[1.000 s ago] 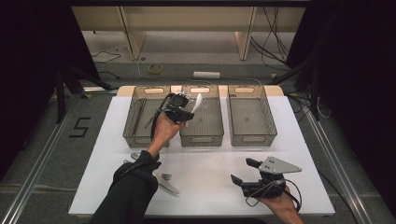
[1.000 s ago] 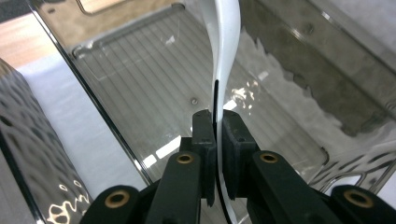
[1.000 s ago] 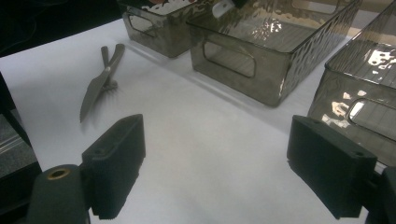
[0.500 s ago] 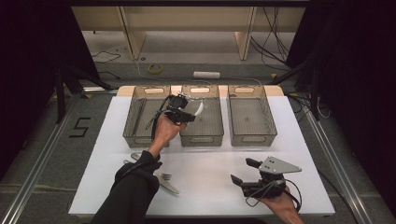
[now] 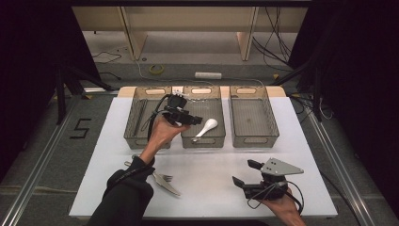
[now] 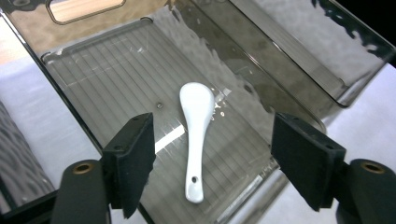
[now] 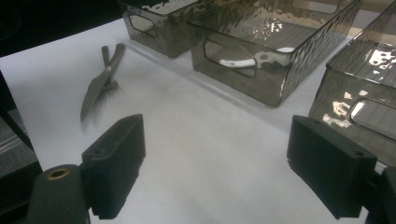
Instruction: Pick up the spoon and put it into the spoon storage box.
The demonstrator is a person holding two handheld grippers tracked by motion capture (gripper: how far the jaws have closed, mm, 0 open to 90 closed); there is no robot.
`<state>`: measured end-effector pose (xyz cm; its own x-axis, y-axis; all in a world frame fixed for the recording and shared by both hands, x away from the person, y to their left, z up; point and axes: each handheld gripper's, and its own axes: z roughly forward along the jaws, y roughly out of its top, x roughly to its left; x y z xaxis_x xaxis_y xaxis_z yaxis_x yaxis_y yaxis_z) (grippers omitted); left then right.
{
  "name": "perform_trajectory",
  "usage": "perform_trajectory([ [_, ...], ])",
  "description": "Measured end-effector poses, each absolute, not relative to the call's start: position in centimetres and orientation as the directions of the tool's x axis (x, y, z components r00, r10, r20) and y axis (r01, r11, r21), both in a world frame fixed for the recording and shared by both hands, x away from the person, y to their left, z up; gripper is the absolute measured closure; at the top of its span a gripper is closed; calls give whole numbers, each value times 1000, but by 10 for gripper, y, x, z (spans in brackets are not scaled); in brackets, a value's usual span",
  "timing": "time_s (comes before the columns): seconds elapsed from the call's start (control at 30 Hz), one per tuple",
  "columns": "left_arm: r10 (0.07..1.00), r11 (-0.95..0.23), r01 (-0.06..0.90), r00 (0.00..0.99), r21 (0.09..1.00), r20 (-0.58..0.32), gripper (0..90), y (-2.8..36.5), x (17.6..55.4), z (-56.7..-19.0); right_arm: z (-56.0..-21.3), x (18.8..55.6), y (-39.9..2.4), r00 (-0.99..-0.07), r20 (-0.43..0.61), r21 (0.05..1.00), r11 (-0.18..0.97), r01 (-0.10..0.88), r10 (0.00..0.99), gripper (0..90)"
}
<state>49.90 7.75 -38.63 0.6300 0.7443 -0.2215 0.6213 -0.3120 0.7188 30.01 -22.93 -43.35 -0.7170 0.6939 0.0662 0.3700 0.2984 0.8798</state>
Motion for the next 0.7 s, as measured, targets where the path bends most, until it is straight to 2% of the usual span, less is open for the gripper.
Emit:
perform_trajectory([
  [0.3, 717, -324, 581, 666, 747, -206, 273, 96, 467, -389, -434, 301, -229, -715, 64, 880, 299, 370, 697, 203],
  [0.7, 675, -364, 533, 716, 763, -178, 182, 112, 435, -392, -434, 301, -229, -714, 59, 880, 301, 367, 698, 202],
])
